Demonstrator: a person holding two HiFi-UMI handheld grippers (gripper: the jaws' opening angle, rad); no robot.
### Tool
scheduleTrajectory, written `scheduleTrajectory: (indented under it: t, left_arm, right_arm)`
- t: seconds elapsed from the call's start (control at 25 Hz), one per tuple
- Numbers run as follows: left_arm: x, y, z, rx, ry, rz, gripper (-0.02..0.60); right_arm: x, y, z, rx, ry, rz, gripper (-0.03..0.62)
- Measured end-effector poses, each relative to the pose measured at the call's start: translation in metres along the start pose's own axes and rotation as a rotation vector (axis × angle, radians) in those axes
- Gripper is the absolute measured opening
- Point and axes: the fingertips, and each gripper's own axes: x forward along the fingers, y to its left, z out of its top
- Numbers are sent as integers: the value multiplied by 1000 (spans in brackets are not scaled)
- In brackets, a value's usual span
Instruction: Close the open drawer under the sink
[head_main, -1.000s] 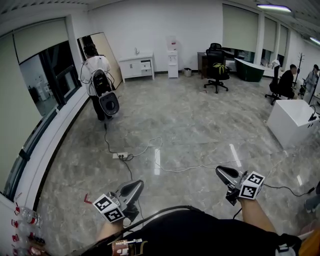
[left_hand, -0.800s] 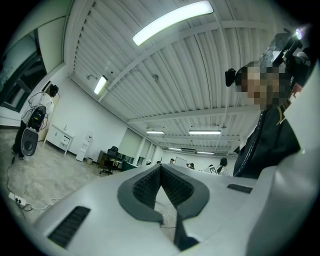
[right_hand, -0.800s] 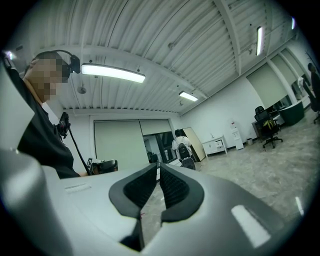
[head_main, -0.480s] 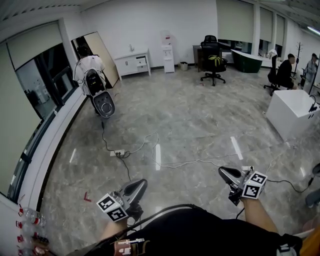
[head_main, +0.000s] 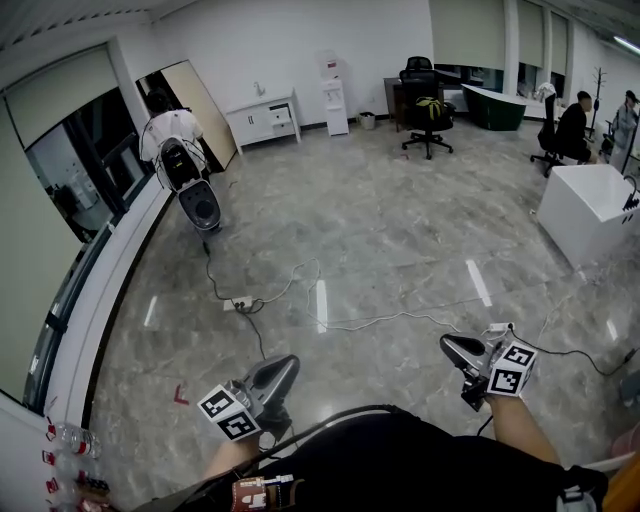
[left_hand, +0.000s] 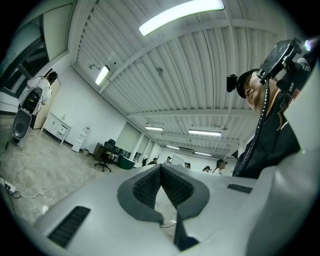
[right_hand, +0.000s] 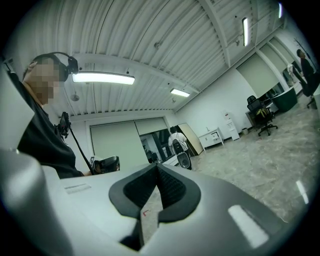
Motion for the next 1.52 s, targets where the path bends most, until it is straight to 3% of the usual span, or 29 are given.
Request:
scheduleTrajectory:
  t: [0.28, 0.56, 0.72, 0.96, 1.24, 1.52]
  left_arm:
    - [-7, 83, 29, -24, -42, -55, 0]
    - [-50, 194, 98, 11, -54, -44, 0]
    - [-70, 257, 122, 19, -56, -10, 0]
    - [-93, 328, 128, 5, -54, 65, 0]
    - [-79, 388, 137, 0, -69, 171, 0]
    - [13, 436, 159, 38, -118, 264, 0]
  right_arm:
    - [77, -11, 24, -58, 7, -52, -3]
    - [206, -8, 54, -111, -15, -94, -3]
    - [278, -20, 64, -136, -8, -106, -3]
    - [360, -41, 66, -141, 24, -79, -3]
    - [433, -93, 76, -125, 66, 36, -3]
    - [479, -215, 117, -82, 83, 139, -2]
